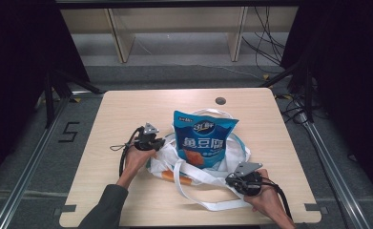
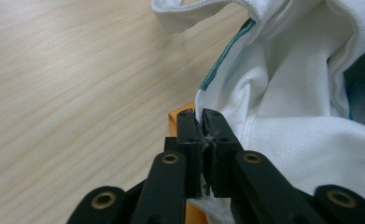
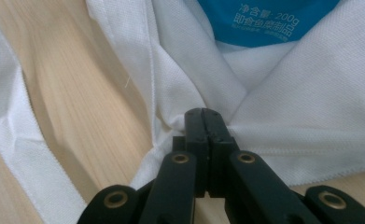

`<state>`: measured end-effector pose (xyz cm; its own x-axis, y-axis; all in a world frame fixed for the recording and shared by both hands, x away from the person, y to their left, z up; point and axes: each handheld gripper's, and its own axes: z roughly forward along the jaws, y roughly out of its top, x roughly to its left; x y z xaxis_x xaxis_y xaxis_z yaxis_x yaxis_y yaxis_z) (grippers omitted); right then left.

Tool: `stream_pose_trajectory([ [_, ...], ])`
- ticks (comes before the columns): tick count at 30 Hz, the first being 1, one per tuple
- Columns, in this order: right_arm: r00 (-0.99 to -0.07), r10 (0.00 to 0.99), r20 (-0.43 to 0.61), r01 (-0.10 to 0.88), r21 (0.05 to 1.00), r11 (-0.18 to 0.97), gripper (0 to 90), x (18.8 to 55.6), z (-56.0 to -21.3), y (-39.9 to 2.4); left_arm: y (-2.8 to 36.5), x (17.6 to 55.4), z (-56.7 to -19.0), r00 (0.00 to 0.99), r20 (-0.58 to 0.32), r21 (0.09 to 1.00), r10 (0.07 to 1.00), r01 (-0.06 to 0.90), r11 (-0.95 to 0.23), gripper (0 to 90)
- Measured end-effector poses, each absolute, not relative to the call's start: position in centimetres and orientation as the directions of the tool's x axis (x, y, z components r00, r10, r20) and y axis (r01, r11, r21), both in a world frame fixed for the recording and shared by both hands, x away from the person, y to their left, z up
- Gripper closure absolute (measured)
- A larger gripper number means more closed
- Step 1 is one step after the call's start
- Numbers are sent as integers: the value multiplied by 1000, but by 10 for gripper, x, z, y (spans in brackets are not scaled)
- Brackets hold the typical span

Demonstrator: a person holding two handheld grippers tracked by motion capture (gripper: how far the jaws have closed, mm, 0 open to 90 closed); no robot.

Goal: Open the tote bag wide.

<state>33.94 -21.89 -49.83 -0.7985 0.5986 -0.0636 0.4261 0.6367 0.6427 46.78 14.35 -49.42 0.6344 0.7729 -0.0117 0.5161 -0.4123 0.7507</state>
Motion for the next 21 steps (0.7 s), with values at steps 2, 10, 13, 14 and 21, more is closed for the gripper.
stream_pose_trajectory([
  [2,-802,594,-59,426,642,638,868,340,-492,-220,142,459,-481,625,-47,783,779,507,-360,726],
  [10,-758,649,-64,356,794,494,820,352,-444,-242,120,402,-453,727,-28,811,686,418,-410,702],
  [13,-728,681,-81,360,800,479,822,368,-440,-247,110,391,-465,758,-68,787,649,440,-432,728],
  [14,-718,690,-93,360,799,481,826,376,-439,-249,107,389,-471,765,-80,781,640,447,-437,757],
  [21,-686,726,-38,448,764,464,856,426,-460,-250,109,375,-497,790,-24,726,612,435,-533,790],
])
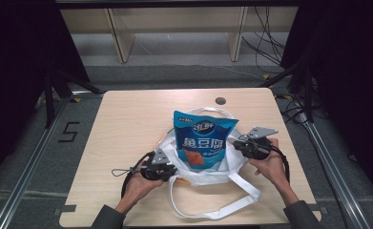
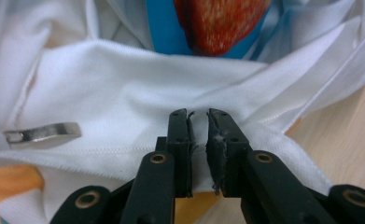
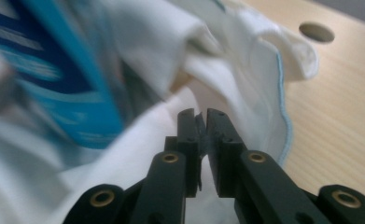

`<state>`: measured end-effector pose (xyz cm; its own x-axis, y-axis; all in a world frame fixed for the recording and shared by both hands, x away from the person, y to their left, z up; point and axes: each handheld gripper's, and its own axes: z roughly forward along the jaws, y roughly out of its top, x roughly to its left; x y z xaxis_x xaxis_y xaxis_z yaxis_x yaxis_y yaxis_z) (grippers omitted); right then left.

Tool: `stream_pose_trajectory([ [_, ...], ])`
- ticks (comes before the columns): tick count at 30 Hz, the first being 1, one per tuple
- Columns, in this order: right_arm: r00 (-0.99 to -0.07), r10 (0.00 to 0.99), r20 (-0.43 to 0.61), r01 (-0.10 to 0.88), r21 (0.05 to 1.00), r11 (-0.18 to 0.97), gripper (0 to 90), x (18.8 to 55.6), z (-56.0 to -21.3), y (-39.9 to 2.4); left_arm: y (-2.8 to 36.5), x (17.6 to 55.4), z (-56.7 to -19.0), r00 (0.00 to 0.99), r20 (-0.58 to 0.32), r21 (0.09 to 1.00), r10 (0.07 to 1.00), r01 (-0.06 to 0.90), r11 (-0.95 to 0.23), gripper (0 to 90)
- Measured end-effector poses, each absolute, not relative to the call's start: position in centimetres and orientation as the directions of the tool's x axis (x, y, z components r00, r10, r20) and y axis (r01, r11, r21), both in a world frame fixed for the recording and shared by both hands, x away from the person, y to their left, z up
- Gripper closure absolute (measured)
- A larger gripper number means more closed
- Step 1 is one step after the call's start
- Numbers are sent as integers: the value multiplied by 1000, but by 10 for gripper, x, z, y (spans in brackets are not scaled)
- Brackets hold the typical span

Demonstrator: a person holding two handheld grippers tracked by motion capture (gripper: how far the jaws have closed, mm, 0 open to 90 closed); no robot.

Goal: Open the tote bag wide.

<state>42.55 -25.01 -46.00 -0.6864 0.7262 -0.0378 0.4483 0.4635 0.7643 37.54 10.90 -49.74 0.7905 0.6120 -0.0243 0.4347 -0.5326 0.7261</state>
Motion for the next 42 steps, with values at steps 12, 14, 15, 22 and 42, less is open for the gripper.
stream_pose_trajectory([
  [12,-644,765,-28,546,683,485,900,461,-502,-254,108,371,-497,795,28,734,606,395,-553,785],
  [14,-639,768,-44,514,719,469,846,459,-494,-255,111,370,-489,784,31,757,620,387,-527,724],
  [15,-628,778,-31,532,712,458,821,455,-483,-256,112,369,-484,780,11,775,626,389,-499,706],
  [22,-681,733,9,437,808,396,789,422,-433,-267,115,367,-470,783,-17,805,621,379,-456,670],
  [42,-794,603,-77,404,673,619,885,352,-474,-236,116,365,-490,780,-27,781,626,407,-474,775],
])
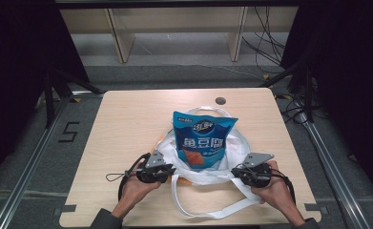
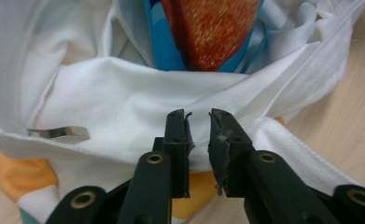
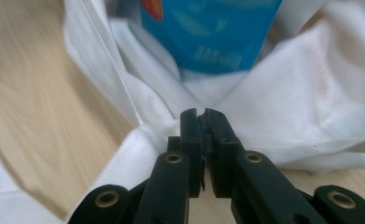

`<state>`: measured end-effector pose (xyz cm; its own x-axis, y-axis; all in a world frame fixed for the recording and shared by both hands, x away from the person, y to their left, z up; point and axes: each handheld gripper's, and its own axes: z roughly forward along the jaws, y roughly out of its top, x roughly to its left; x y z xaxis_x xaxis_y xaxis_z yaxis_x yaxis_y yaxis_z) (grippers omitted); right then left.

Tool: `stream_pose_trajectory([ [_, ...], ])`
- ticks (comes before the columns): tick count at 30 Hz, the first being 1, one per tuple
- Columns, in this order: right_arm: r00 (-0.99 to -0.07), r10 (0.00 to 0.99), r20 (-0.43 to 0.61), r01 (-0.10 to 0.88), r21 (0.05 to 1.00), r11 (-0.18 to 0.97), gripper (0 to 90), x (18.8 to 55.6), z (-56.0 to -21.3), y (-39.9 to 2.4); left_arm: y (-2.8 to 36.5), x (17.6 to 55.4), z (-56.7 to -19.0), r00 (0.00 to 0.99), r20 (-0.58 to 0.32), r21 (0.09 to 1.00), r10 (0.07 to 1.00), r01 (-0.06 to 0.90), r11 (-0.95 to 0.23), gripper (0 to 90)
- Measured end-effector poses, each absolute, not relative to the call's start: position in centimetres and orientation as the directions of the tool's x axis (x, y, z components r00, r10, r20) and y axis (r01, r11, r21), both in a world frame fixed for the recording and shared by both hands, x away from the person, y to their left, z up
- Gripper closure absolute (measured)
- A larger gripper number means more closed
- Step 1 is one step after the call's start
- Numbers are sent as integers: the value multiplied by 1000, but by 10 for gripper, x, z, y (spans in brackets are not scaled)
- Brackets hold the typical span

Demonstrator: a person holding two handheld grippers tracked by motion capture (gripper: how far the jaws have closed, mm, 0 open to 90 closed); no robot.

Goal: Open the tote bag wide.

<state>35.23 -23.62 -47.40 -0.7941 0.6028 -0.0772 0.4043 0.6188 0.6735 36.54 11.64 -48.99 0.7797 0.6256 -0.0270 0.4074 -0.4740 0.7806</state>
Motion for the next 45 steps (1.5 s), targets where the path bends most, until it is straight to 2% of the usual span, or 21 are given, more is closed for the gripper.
stream_pose_trajectory([
  [6,-798,594,-96,414,628,658,900,357,-493,-228,109,371,-506,779,22,749,626,402,-526,833],
  [9,-799,582,-151,378,628,681,900,356,-495,-225,109,370,-505,775,11,753,632,410,-515,829],
  [13,-790,590,-167,386,612,690,900,356,-493,-223,113,370,-498,766,3,768,643,410,-492,794],
  [16,-793,604,-78,427,636,642,900,360,-494,-229,116,371,-499,771,0,765,637,410,-496,801],
  [18,-789,612,-56,440,643,626,900,362,-494,-230,116,375,-503,773,6,756,634,412,-509,856],
  [19,-793,607,-62,434,641,633,900,363,-494,-230,114,376,-505,765,-14,759,644,428,-491,880],
  [21,-785,615,-73,435,642,632,900,366,-494,-229,113,378,-505,772,17,755,636,407,-515,892],
  [27,-771,635,-41,462,651,602,900,374,-495,-230,112,386,-508,772,40,744,635,401,-534,893],
  [28,-766,643,-26,473,654,590,900,375,-495,-229,112,387,-510,763,20,748,646,418,-516,893],
  [33,-771,634,-49,449,665,597,900,385,-496,-228,116,397,-510,756,33,747,654,416,-519,893],
  [36,-766,642,-24,477,648,593,900,389,-494,-225,117,405,-511,738,26,749,674,432,-502,893],
  [45,-750,660,-44,475,659,583,900,411,-495,-218,121,426,-512,711,20,756,703,449,-476,892],
])
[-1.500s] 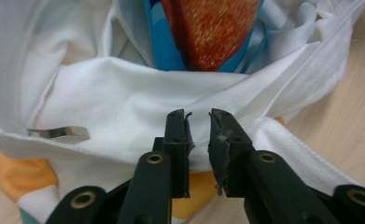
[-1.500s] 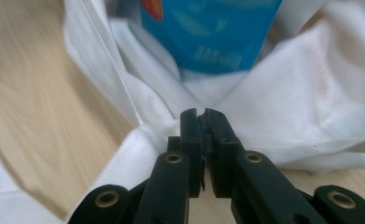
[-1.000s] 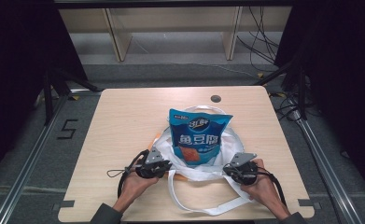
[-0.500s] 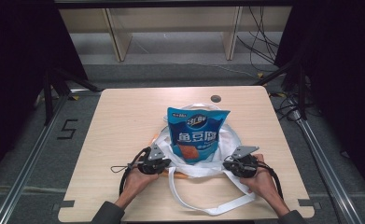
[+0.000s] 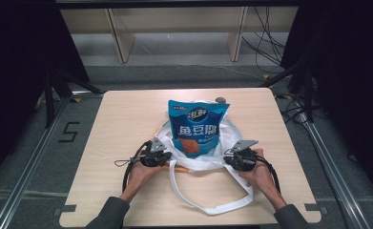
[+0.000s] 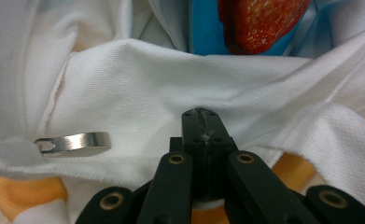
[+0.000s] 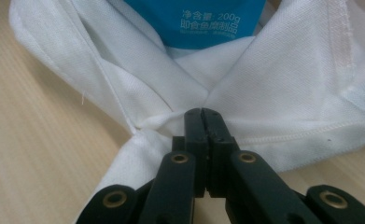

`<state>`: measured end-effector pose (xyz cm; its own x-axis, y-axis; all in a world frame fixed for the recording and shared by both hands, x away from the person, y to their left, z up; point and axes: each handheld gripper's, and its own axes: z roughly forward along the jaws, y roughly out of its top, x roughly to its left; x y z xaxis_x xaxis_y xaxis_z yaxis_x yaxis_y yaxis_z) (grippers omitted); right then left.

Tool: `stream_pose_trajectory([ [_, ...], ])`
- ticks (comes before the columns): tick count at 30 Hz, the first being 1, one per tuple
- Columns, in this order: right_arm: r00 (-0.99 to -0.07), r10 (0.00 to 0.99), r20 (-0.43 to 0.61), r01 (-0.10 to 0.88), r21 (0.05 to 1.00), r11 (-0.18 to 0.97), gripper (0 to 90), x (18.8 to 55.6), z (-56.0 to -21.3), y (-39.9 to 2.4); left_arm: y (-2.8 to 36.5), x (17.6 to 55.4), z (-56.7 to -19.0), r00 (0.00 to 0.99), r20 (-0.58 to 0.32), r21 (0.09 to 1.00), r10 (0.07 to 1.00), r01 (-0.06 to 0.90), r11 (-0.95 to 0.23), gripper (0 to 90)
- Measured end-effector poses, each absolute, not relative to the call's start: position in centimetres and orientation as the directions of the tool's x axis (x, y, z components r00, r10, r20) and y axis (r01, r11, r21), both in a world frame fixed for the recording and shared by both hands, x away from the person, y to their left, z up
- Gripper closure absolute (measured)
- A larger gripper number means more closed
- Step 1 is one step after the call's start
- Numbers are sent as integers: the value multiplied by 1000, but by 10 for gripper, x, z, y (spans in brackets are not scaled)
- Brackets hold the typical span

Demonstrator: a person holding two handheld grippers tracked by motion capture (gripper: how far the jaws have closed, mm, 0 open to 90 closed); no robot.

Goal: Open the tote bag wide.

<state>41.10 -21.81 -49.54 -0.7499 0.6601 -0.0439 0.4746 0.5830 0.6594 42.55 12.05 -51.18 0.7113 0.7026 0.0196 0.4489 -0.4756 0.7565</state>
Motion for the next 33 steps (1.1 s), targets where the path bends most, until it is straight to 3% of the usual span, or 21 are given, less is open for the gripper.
stream_pose_trajectory([
  [8,-736,677,-20,493,669,556,874,413,-489,-220,124,425,-509,713,-4,768,701,451,-455,862],
  [18,-684,728,49,499,759,417,703,406,-468,-239,128,415,-491,691,-58,806,720,458,-374,582],
  [33,-639,767,56,484,804,344,485,398,-456,-254,143,393,-478,704,-81,812,706,458,-363,384],
])
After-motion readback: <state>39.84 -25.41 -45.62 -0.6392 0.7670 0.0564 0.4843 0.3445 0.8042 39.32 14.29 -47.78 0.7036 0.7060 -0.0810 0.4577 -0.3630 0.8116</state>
